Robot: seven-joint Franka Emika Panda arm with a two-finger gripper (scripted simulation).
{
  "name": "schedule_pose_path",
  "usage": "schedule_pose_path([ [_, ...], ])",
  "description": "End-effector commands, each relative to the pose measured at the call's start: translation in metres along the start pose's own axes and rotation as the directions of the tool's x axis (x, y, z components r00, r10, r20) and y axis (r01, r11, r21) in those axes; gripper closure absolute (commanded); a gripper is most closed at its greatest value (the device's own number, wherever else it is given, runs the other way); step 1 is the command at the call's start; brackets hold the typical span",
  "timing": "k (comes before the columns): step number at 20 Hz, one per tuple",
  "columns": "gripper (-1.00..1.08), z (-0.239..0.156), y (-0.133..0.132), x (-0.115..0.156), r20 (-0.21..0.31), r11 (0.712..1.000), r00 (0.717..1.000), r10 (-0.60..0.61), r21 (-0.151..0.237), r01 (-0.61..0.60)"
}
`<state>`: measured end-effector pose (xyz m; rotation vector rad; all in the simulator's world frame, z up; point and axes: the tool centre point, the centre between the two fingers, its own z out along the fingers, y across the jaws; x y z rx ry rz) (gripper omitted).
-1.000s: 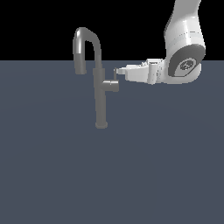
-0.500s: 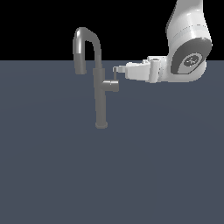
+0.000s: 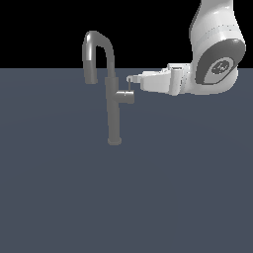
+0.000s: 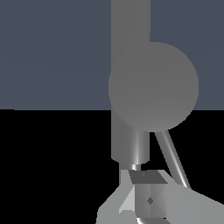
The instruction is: Turn on the faucet by rotating a designated handle.
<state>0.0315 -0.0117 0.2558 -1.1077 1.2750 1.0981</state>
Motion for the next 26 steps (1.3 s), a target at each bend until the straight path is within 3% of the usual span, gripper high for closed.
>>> schedule_pose_path([
  [1,1.08,0.000,0.013,-0.002,0.004,1.000,1.000,0.004,-0.009,-0.004],
  [4,1.08,0.000,0.009,-0.004,0.002,1.000,1.000,-0.005,-0.003,0.005],
  [13,1.08,0.000,0.042,0.013,0.004,1.000,1.000,0.003,-0.009,-0.003],
  [15,1.08,0.000,0.034,0.004,0.003,1.000,1.000,-0.016,-0.004,0.016],
  [22,1.08,0.000,0.060,0.040,0.005,1.000,1.000,0.003,-0.009,-0.003],
  [23,1.08,0.000,0.060,0.040,0.005,1.000,1.000,0.003,-0.009,-0.003],
  [24,1.08,-0.001,0.049,0.021,0.006,0.999,0.999,-0.032,-0.006,0.032],
  [26,1.08,0.000,0.052,0.035,0.006,1.000,1.000,-0.023,-0.007,0.023],
])
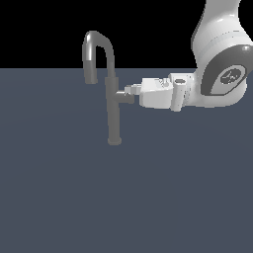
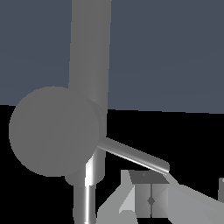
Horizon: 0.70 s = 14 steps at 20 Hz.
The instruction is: Turn on the faucet by rotating a designated handle.
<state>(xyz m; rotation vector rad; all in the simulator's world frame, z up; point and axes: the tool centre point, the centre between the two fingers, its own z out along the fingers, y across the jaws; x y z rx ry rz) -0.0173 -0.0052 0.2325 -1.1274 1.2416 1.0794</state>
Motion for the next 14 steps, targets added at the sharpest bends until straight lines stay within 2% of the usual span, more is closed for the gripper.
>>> schedule_pose_path([
  [1,1.08,0.000,0.005,0.018,-0.001,1.000,1.000,0.018,0.000,-0.018],
  [6,1.08,0.000,0.014,0.051,-0.002,0.999,0.999,0.041,-0.002,-0.041],
  [7,1.08,0.000,0.014,0.051,-0.002,0.999,0.999,0.041,-0.002,-0.041],
  [8,1.08,0.000,0.004,0.025,0.004,1.000,1.000,-0.004,-0.003,0.004],
  [14,1.08,0.000,0.002,0.058,0.000,1.000,1.000,0.023,-0.002,-0.023],
])
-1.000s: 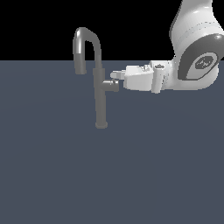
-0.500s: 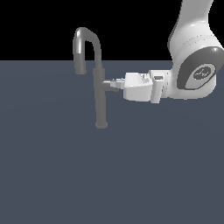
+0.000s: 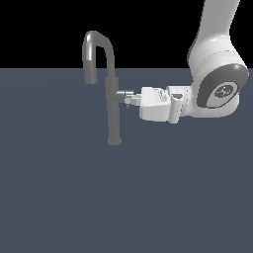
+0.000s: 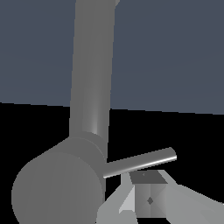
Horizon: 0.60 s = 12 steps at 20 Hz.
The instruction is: Turn on the faucet by rotating a designated handle.
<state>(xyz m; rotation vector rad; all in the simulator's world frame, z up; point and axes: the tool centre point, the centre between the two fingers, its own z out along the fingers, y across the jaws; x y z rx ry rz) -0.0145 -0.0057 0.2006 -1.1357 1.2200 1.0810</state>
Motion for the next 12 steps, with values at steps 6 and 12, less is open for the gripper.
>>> schedule_pose_path([
  [6,1.08,-0.001,-0.008,0.009,0.004,1.000,1.000,-0.009,0.000,0.009],
  [12,1.08,-0.001,-0.015,0.036,-0.004,1.000,1.000,0.021,0.004,-0.021],
])
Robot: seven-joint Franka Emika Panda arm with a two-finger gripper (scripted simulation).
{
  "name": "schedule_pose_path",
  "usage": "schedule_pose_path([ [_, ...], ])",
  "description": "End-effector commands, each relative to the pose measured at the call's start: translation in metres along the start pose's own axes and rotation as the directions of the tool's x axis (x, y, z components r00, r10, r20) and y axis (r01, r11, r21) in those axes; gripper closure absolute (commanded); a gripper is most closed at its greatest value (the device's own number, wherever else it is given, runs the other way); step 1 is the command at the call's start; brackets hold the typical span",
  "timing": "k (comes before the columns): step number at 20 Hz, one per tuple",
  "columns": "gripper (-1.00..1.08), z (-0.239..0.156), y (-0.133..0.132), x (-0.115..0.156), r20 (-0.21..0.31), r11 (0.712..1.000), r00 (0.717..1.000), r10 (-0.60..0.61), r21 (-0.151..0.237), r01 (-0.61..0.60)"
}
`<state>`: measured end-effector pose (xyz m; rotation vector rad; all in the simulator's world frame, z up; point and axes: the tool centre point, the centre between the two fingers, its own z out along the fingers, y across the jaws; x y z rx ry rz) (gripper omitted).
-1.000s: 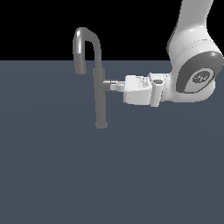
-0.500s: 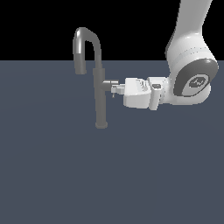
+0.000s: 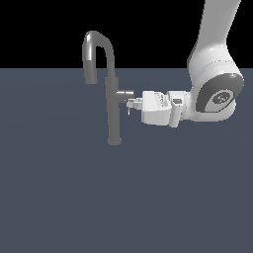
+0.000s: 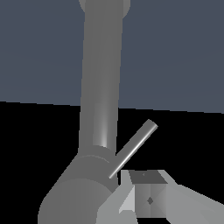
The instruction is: Turn on the faucet by rotating a designated handle.
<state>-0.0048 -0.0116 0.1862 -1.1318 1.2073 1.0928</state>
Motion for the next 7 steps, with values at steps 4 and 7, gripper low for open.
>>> schedule_pose_path([
  [4,1.08,0.004,-0.011,0.038,-0.021,0.999,0.999,0.040,0.014,-0.040],
  [7,1.08,0.003,-0.013,0.047,-0.024,0.999,0.998,0.049,0.016,-0.049],
])
